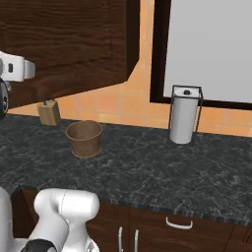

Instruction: Open the cabinet, pick up the bread from the cabinet and place it in the basket. Then move the basket to the dining counter.

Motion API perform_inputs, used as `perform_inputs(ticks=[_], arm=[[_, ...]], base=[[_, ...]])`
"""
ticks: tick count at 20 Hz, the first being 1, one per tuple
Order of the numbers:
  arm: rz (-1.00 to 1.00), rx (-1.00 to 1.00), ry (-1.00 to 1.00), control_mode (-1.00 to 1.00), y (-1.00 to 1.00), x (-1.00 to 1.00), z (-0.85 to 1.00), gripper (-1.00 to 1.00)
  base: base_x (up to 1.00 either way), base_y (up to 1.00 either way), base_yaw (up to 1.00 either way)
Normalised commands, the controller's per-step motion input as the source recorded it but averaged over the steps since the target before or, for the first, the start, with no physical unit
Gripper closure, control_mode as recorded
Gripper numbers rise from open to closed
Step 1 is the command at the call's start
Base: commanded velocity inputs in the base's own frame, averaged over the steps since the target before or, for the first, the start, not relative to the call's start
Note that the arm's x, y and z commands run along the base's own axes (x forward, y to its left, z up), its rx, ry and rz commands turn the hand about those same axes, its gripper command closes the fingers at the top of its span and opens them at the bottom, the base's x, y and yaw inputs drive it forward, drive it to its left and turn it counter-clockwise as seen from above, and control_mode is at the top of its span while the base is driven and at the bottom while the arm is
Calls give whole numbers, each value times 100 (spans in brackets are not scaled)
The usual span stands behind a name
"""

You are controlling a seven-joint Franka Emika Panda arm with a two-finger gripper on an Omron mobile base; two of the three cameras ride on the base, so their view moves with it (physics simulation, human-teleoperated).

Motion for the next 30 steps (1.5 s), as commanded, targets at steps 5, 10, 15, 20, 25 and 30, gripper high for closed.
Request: perform_inputs(ticks=[5, 10, 15, 20, 25, 30], arm=[[12, 1, 4, -100, -97, -100, 5, 100], [8, 2, 6, -100, -80, -100, 0, -100], [0, 4, 16, -100, -7, -100, 1, -100], [-1, 6, 17, -100, -3, -100, 4, -100], [-11, 2, 6, -100, 86, -50, 0, -100], [-21, 8, 23, -100, 65, 25, -28, -100]], base=[[0, 0, 0], [0, 0, 0], [0, 0, 0], [0, 0, 0], [0, 0, 0], [0, 0, 0]])
